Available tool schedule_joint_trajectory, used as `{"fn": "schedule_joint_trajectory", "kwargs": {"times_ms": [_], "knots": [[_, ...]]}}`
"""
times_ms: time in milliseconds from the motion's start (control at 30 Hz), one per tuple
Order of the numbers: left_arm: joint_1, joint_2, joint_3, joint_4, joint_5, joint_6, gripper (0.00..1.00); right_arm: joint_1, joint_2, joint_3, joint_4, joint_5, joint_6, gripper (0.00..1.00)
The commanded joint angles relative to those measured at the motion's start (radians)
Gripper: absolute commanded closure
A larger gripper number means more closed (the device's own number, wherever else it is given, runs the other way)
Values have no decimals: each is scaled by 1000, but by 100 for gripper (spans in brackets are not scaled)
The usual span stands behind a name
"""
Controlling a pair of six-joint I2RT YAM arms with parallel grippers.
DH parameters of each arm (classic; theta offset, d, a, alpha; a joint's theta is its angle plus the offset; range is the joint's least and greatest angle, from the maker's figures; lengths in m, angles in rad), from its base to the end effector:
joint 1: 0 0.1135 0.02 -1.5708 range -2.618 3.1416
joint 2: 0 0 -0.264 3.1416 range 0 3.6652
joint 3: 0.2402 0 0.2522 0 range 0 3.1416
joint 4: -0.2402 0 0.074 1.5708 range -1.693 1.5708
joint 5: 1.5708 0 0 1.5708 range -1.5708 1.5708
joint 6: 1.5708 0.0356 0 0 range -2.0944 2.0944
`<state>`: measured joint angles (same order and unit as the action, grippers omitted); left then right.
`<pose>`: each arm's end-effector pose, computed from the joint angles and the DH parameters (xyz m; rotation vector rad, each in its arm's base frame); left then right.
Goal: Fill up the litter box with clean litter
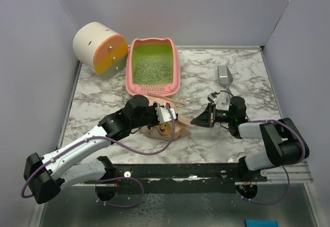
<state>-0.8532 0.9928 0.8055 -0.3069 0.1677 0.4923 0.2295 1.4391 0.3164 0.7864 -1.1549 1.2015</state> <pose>0.1426 -0.1724 0.2962 1.3768 1.5606 -0.3946 0.2156 0.0838 0.1513 0.1194 2.2564 1.9634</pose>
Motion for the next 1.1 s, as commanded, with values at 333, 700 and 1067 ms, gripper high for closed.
{"fn": "schedule_joint_trajectory", "kwargs": {"times_ms": [333, 700, 1067], "knots": [[-72, 3, 46, 54, 139, 126, 54, -24, -8, 55, -40, -55, 29, 99], [-148, 149, 34, 19, 81, 340, 50, -24, -17, 9, 59, -78, 76, 99], [-162, 139, 20, 157, 9, 356, 49, -24, -76, -32, 46, -83, 65, 99]]}}
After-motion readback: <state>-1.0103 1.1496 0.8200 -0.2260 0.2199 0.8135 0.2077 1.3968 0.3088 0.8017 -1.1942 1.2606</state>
